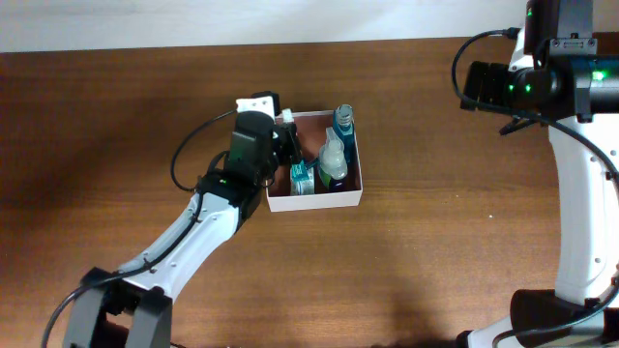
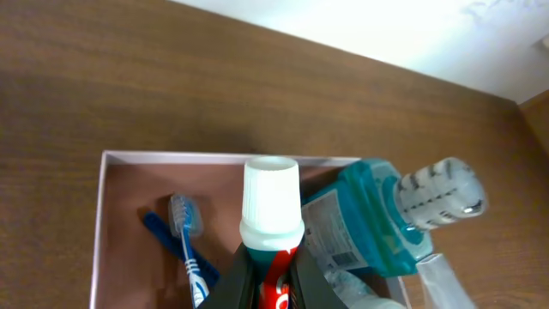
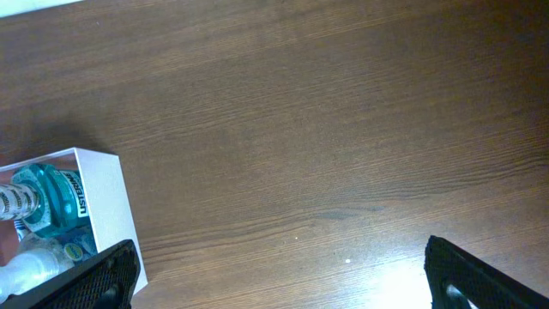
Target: Pack container
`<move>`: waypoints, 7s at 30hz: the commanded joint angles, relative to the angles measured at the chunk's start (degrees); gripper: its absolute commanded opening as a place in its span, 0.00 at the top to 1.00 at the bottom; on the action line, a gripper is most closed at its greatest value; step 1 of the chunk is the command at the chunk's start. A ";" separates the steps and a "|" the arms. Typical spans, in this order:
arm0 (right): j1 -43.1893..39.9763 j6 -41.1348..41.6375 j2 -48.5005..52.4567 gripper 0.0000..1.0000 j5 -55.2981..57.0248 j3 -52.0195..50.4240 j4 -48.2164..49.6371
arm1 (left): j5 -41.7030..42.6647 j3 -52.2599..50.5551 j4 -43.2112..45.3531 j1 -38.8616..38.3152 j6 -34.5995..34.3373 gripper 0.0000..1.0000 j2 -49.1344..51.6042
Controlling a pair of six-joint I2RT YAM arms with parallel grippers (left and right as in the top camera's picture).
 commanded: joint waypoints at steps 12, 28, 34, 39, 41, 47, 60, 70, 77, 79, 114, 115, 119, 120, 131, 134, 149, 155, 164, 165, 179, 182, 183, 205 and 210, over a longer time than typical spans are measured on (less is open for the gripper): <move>-0.22 -0.33 0.09 0.01 0.70 0.11 0.13 | -0.37 0.68 -1.18 -2.14 -0.55 0.92 2.43; -0.22 -0.31 0.09 0.01 0.72 0.11 0.13 | 0.20 1.11 -0.22 2.67 0.13 0.49 -3.41; -0.22 -0.33 0.09 0.01 0.72 0.11 0.13 | -0.15 1.11 -1.25 12.74 0.13 0.41 -8.81; -0.22 -0.33 0.09 0.01 0.70 0.11 0.13 | 0.04 1.11 -4.85 19.50 0.13 0.35 -10.43; -0.22 -0.31 0.09 0.01 0.72 0.11 0.13 | 0.00 1.11 -6.36 21.07 0.11 0.29 -10.40; -0.22 -0.33 0.09 0.01 0.70 0.11 0.13 | -0.15 1.11 -10.45 24.48 0.11 0.01 -10.40; -0.22 -0.33 0.09 0.01 0.70 0.11 0.13 | -0.15 1.09 -26.77 24.55 0.13 0.01 -10.40; -0.22 -0.31 0.09 0.01 0.72 0.11 0.13 | -0.15 1.09 -28.44 24.55 0.11 0.01 -10.40; 1.03 -1.22 -0.24 0.01 3.50 -0.26 2.08 | -0.15 1.09 -28.44 24.55 0.11 0.01 -10.40; 1.95 -1.20 -1.70 0.01 2.97 -0.28 7.52 | -0.15 1.09 -28.44 24.55 0.11 0.01 -10.40; 5.38 -12.70 -76.28 0.01 -1.70 -105.79 98.97 | -0.15 1.09 -28.44 24.55 0.11 0.01 -10.40; 5.01 -12.26 -77.88 0.01 -1.70 -107.34 99.08 | -0.15 1.09 -28.44 24.55 0.11 0.01 -10.40; 4.22 -11.69 -83.93 0.01 -1.70 -111.89 99.16 | -0.15 1.09 -28.44 24.55 0.11 0.01 -10.40; 4.22 -11.72 -85.29 0.01 -1.66 -112.74 99.10 | -0.15 1.09 -28.44 24.55 0.11 0.01 -10.40; 4.22 -11.72 -97.07 0.02 -1.90 -116.48 85.35 | -0.15 1.09 -28.44 24.55 0.11 0.01 -10.40; 4.22 -11.76 -96.96 0.01 -1.66 -116.48 81.61 | -0.15 1.09 -28.44 24.55 0.11 0.01 -10.40; 4.24 -14.71 -96.94 0.01 -1.51 -116.48 73.55 | -0.15 1.09 -28.44 24.55 0.11 0.01 -10.40; 4.24 -14.71 -96.94 0.01 -1.49 -116.48 73.55 | -0.15 1.09 -28.44 24.55 0.11 0.01 -10.40; 4.24 -14.71 -96.94 0.01 -1.49 -116.48 73.55 | -0.15 1.09 -28.44 24.55 0.11 0.01 -10.40; 4.24 -14.71 -96.94 0.01 -1.49 -116.48 73.55 | -0.15 1.09 -28.44 24.55 0.11 0.01 -10.40; 4.24 -14.71 -96.94 0.01 -1.49 -116.48 73.55 | -0.17 1.09 -29.29 24.57 0.11 0.01 -10.40; 4.24 -14.71 -96.94 0.01 -1.49 -116.48 73.55 | -0.15 1.09 -29.68 24.57 0.11 0.01 -10.40; 4.24 -14.71 -96.94 0.01 -1.49 -116.48 73.55 | -0.15 1.09 -29.90 24.55 0.13 0.01 -10.40; 4.24 -14.71 -96.94 0.01 -1.49 -116.48 73.55 | -7.82 -46.38 4.85 24.65 0.17 0.01 -42.80; 4.24 -14.71 -96.94 0.01 -1.49 -116.48 73.55 | -8.81 -52.81 5.16 24.68 0.13 0.01 -49.18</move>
